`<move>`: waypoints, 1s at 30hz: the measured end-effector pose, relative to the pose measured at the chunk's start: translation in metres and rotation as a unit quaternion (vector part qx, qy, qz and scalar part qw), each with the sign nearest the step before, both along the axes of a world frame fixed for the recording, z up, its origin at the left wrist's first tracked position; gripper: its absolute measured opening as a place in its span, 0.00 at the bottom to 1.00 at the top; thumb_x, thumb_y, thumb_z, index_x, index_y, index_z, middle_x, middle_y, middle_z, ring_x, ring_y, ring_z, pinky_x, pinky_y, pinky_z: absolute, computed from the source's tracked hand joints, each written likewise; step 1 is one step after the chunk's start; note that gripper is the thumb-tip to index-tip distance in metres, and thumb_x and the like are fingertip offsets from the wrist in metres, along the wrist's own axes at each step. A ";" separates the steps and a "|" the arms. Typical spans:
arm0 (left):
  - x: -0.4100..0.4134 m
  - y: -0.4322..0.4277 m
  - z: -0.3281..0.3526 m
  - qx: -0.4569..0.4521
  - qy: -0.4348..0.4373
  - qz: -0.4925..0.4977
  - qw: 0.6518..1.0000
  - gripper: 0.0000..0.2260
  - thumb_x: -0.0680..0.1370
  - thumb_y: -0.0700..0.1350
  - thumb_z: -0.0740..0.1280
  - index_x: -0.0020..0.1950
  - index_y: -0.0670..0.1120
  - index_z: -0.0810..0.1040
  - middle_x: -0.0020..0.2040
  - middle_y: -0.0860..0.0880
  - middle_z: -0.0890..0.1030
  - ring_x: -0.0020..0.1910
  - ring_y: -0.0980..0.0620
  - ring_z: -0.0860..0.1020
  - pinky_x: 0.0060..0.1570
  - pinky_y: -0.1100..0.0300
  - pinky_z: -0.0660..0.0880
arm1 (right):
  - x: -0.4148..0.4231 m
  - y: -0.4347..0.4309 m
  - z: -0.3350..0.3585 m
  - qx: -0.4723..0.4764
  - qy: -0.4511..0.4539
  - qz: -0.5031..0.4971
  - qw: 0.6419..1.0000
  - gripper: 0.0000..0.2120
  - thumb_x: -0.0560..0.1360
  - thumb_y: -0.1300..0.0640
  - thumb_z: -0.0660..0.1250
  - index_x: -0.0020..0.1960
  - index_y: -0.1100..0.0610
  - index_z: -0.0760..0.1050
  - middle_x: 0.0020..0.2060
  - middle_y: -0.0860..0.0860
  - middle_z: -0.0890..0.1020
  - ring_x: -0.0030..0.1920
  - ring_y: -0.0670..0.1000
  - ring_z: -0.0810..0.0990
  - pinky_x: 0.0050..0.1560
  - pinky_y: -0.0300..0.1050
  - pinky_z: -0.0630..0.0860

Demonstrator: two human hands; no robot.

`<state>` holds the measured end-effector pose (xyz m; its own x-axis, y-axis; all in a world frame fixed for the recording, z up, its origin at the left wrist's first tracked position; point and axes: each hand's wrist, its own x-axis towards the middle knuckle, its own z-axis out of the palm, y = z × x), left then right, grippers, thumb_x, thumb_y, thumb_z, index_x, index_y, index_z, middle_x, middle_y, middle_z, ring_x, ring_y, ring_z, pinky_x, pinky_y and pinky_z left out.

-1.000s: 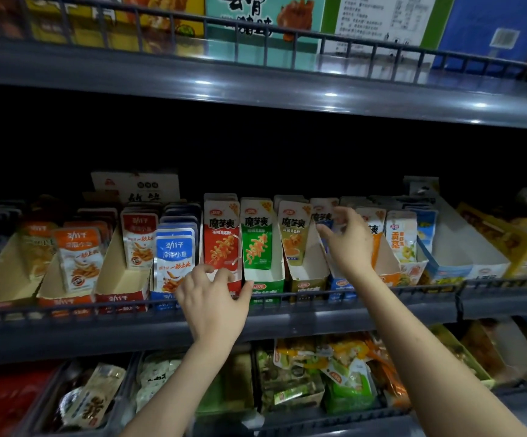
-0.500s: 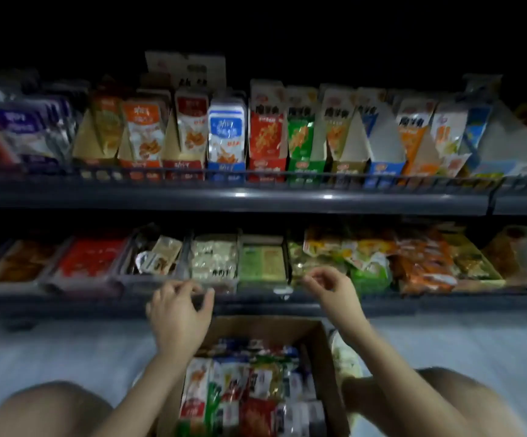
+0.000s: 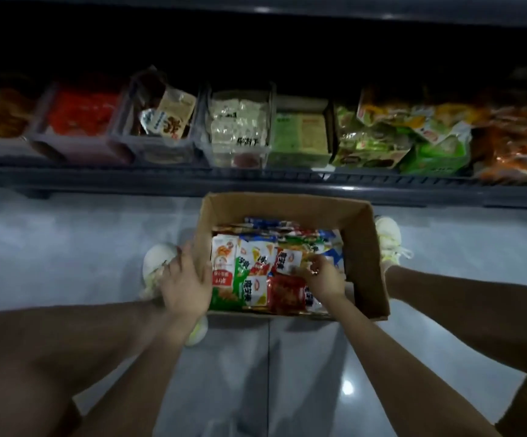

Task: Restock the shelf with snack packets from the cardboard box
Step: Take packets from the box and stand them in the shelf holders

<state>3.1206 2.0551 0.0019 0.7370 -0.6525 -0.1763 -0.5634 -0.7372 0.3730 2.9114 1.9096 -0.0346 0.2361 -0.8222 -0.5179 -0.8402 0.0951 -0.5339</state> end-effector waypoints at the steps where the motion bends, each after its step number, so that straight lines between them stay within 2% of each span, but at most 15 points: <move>1: -0.001 -0.001 -0.007 0.016 0.016 0.004 1.000 0.28 0.80 0.54 0.56 0.74 0.39 0.61 0.64 0.32 0.73 0.60 0.31 0.72 0.60 0.42 0.67 | 0.003 0.000 -0.010 0.001 0.007 -0.007 1.000 0.18 0.78 0.47 0.64 0.64 0.56 0.72 0.52 0.55 0.81 0.51 0.58 0.80 0.43 0.48 0.75; 4: -0.007 -0.003 -0.023 0.019 0.072 0.011 0.997 0.32 0.80 0.57 0.54 0.78 0.41 0.50 0.72 0.34 0.64 0.68 0.33 0.65 0.67 0.43 0.61 | 0.016 -0.004 -0.034 0.010 0.056 -0.034 0.998 0.17 0.78 0.45 0.62 0.58 0.57 0.75 0.51 0.57 0.82 0.51 0.59 0.79 0.48 0.49 0.76; 8: -0.010 0.000 -0.029 -0.005 0.082 0.013 0.997 0.32 0.80 0.55 0.58 0.78 0.41 0.50 0.73 0.36 0.63 0.70 0.35 0.64 0.67 0.44 0.60 | 0.030 -0.011 -0.058 0.031 0.122 -0.044 0.991 0.19 0.77 0.42 0.63 0.52 0.57 0.80 0.49 0.55 0.82 0.51 0.57 0.79 0.41 0.43 0.70; 11: -0.005 0.002 -0.028 -0.012 0.104 0.004 0.994 0.32 0.80 0.51 0.60 0.78 0.43 0.50 0.73 0.37 0.63 0.70 0.36 0.63 0.68 0.45 0.59 | 0.034 -0.012 -0.070 0.035 0.116 -0.094 0.988 0.16 0.74 0.44 0.67 0.52 0.57 0.80 0.49 0.54 0.81 0.51 0.55 0.79 0.39 0.40 0.67; 12: -0.003 0.003 -0.028 -0.009 0.111 0.001 0.994 0.31 0.80 0.51 0.61 0.78 0.43 0.50 0.73 0.38 0.63 0.70 0.37 0.63 0.68 0.45 0.59 | 0.036 -0.012 -0.068 0.040 0.079 -0.132 0.987 0.13 0.74 0.48 0.69 0.50 0.57 0.80 0.47 0.53 0.81 0.49 0.54 0.79 0.37 0.39 0.67; 14: 0.001 0.004 -0.029 -0.005 0.111 -0.004 0.994 0.30 0.80 0.49 0.61 0.78 0.43 0.52 0.72 0.38 0.65 0.69 0.36 0.64 0.67 0.45 0.61 | 0.032 -0.012 -0.060 0.067 -0.070 -0.227 0.969 0.01 0.74 0.58 0.68 0.44 0.55 0.77 0.42 0.52 0.80 0.46 0.54 0.79 0.37 0.42 0.74; 16: 0.005 0.005 -0.026 0.000 0.072 0.005 0.997 0.26 0.80 0.49 0.60 0.76 0.43 0.58 0.68 0.37 0.71 0.66 0.35 0.67 0.64 0.43 0.64 | 0.019 -0.015 -0.040 0.116 -0.211 -0.300 0.923 0.08 0.76 0.64 0.65 0.41 0.55 0.71 0.40 0.55 0.79 0.43 0.55 0.80 0.43 0.51 0.80; 17: 0.007 0.004 -0.023 -0.007 0.043 0.013 0.999 0.25 0.79 0.50 0.59 0.75 0.42 0.62 0.65 0.35 0.73 0.63 0.34 0.69 0.62 0.42 0.66 | 0.010 -0.018 -0.028 0.135 -0.266 -0.315 0.901 0.09 0.77 0.66 0.63 0.40 0.56 0.69 0.39 0.56 0.78 0.41 0.55 0.80 0.40 0.50 0.81; 19: 0.006 -0.001 -0.012 -0.051 0.000 0.007 0.999 0.26 0.76 0.49 0.57 0.70 0.38 0.68 0.59 0.34 0.76 0.58 0.32 0.72 0.58 0.41 0.69 | -0.010 -0.024 -0.002 0.132 -0.300 -0.301 0.896 0.09 0.78 0.66 0.62 0.42 0.57 0.67 0.41 0.58 0.76 0.41 0.56 0.80 0.33 0.44 0.80; 21: 0.000 -0.013 0.005 -0.091 -0.026 -0.035 0.995 0.24 0.75 0.47 0.60 0.68 0.37 0.71 0.56 0.35 0.77 0.56 0.33 0.74 0.56 0.42 0.70 | -0.027 -0.028 0.025 0.130 -0.308 -0.276 0.901 0.07 0.78 0.67 0.62 0.43 0.58 0.68 0.41 0.59 0.79 0.39 0.54 0.81 0.30 0.42 0.79; 23: -0.014 -0.027 0.025 -0.106 -0.036 -0.114 0.987 0.24 0.77 0.54 0.59 0.67 0.40 0.73 0.57 0.38 0.79 0.56 0.37 0.75 0.56 0.46 0.71 | -0.034 -0.030 0.048 0.159 -0.336 -0.247 0.895 0.08 0.78 0.68 0.62 0.43 0.59 0.70 0.38 0.56 0.81 0.35 0.51 0.82 0.29 0.42 0.79; 24: -0.022 -0.035 0.036 -0.102 -0.024 -0.160 0.981 0.26 0.77 0.58 0.57 0.67 0.42 0.73 0.59 0.41 0.79 0.58 0.39 0.75 0.57 0.49 0.71 | -0.033 -0.029 0.057 0.182 -0.349 -0.222 0.892 0.08 0.78 0.69 0.62 0.42 0.59 0.70 0.37 0.55 0.81 0.34 0.50 0.82 0.29 0.42 0.78; 26: -0.037 -0.049 0.051 -0.064 0.056 -0.237 0.968 0.27 0.77 0.63 0.59 0.71 0.48 0.69 0.64 0.47 0.77 0.62 0.46 0.74 0.59 0.54 0.70 | -0.026 -0.026 0.071 0.228 -0.365 -0.160 0.888 0.07 0.77 0.69 0.63 0.43 0.59 0.71 0.37 0.55 0.81 0.34 0.50 0.82 0.31 0.42 0.79; 28: -0.044 -0.060 0.056 0.005 0.179 -0.258 0.950 0.26 0.75 0.60 0.65 0.71 0.53 0.68 0.64 0.52 0.77 0.62 0.51 0.75 0.58 0.56 0.72 | -0.013 -0.024 0.080 0.268 -0.392 -0.107 0.873 0.06 0.76 0.67 0.64 0.44 0.58 0.73 0.39 0.56 0.81 0.37 0.52 0.81 0.36 0.43 0.80; 30: -0.043 -0.061 0.053 -0.005 0.259 -0.221 0.940 0.22 0.74 0.54 0.70 0.67 0.51 0.72 0.59 0.52 0.80 0.58 0.51 0.78 0.56 0.54 0.74 | -0.003 -0.024 0.078 0.296 -0.427 -0.104 0.848 0.04 0.77 0.64 0.63 0.46 0.59 0.75 0.39 0.55 0.82 0.39 0.52 0.81 0.39 0.44 0.80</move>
<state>3.0779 1.9941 0.0554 0.2103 -0.8789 -0.4282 -0.5548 -0.4679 0.6879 2.9080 1.8855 0.0436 0.6145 -0.5481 -0.5675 -0.1041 0.6567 -0.7470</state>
